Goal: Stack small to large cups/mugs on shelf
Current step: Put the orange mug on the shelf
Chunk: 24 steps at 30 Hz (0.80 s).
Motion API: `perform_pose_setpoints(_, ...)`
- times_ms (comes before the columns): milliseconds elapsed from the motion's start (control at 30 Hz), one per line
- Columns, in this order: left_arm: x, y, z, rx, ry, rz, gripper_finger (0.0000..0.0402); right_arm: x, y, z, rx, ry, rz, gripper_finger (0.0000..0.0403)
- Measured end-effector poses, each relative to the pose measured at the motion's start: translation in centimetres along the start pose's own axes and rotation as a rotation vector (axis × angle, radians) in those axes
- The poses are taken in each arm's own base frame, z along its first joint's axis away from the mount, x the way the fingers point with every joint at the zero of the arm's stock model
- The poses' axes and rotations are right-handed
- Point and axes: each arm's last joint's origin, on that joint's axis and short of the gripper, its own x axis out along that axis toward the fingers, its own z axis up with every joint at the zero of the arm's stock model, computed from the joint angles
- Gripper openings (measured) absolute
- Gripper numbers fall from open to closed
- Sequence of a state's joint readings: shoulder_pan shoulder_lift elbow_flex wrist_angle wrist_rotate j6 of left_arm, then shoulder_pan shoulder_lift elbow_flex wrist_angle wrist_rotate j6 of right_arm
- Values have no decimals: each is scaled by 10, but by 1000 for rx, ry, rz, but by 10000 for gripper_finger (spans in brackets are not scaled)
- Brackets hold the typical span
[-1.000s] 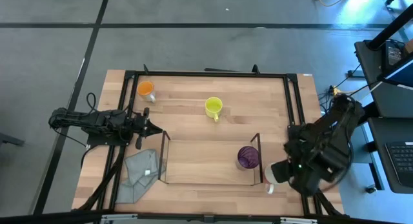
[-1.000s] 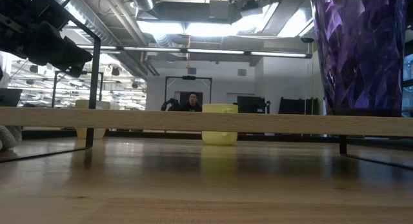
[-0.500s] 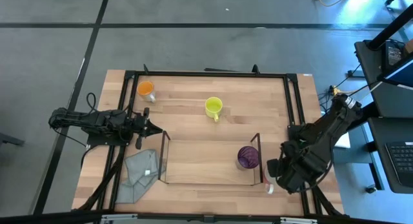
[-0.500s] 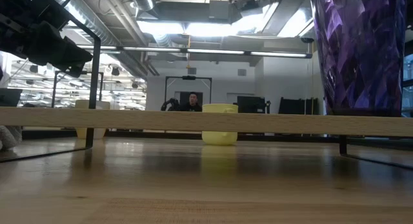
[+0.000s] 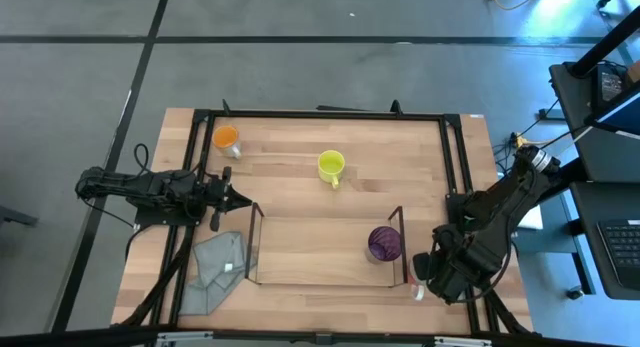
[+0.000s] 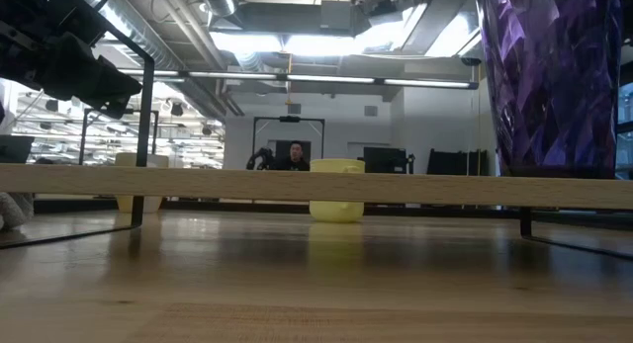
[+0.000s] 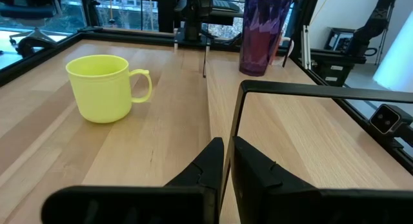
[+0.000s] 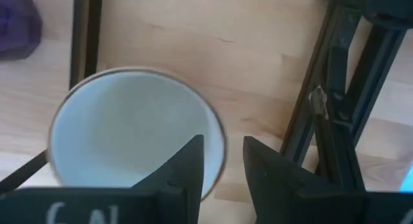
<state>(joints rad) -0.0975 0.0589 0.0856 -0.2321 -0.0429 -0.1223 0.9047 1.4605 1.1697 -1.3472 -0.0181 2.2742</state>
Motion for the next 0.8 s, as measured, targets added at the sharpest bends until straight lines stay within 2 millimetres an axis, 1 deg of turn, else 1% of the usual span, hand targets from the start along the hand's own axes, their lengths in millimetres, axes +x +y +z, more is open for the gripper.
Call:
perform_pose_setpoints(467,0,0,0,0,0,0,25,25,-7,-4,-20,-13,-9,110)
perform_pose_setpoints(667,0,0,0,0,0,0,25,29,-9,-6,-34,-17,-14,110)
perform_pose_setpoints(800,0,0,0,0,0,0,25,29,-9,-6,-41,-16,-16,93)
